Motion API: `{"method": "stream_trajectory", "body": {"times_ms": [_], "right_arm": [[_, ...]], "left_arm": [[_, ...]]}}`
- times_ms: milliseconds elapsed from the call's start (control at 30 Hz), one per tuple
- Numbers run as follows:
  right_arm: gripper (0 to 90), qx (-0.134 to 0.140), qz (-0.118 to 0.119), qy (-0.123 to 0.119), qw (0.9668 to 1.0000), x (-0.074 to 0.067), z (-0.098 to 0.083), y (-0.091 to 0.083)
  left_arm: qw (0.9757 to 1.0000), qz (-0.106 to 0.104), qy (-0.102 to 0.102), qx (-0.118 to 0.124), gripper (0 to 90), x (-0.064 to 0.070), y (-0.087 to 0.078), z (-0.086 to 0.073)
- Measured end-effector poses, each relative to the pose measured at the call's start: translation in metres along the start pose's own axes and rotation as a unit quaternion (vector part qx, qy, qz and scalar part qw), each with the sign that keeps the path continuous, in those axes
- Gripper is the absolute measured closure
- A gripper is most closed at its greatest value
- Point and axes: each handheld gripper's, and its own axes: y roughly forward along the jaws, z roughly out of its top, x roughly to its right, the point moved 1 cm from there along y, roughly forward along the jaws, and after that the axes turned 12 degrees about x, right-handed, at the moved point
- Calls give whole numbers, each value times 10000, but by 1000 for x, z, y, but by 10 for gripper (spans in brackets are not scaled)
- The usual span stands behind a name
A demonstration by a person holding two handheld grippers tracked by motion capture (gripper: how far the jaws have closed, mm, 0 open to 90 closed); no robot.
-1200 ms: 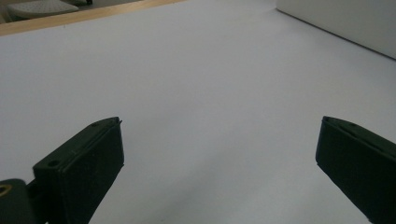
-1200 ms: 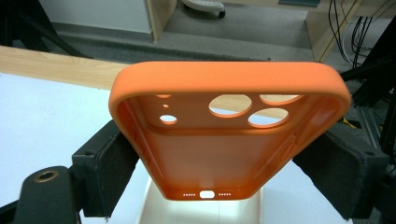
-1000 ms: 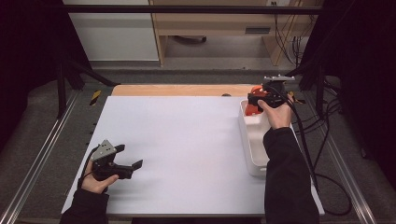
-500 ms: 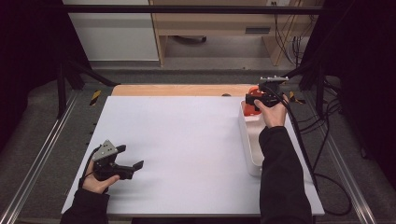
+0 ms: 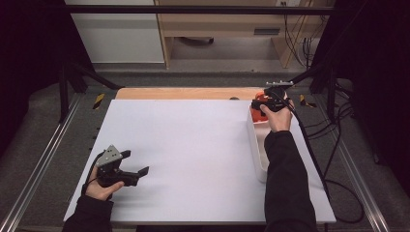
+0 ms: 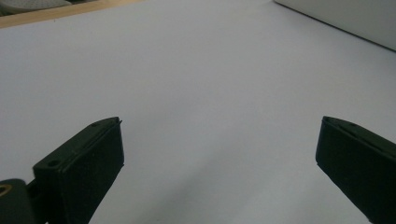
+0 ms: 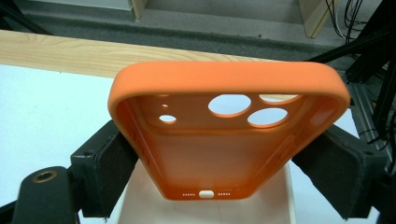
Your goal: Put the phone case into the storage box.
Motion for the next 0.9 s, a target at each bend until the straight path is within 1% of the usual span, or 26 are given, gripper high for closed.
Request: {"method": "stream_trajectory", "body": {"times_ms": [200, 467, 667, 900], "right_arm": [[155, -65, 3, -20, 10000, -2, -3, 6], [155, -36, -29, -10, 10000, -4, -6, 12], [155, -111, -56, -4, 9999, -5, -8, 16], [154, -124, -75, -17, 9999, -5, -10, 17]], "left_arm": [[10000, 0, 5, -12, 4, 0, 0, 0], [10000, 0, 1, -8, 4, 0, 0, -1], [10000, -5, 7, -24, 4, 0, 0, -1], [10000, -10, 18, -31, 4, 0, 1, -1]]}}
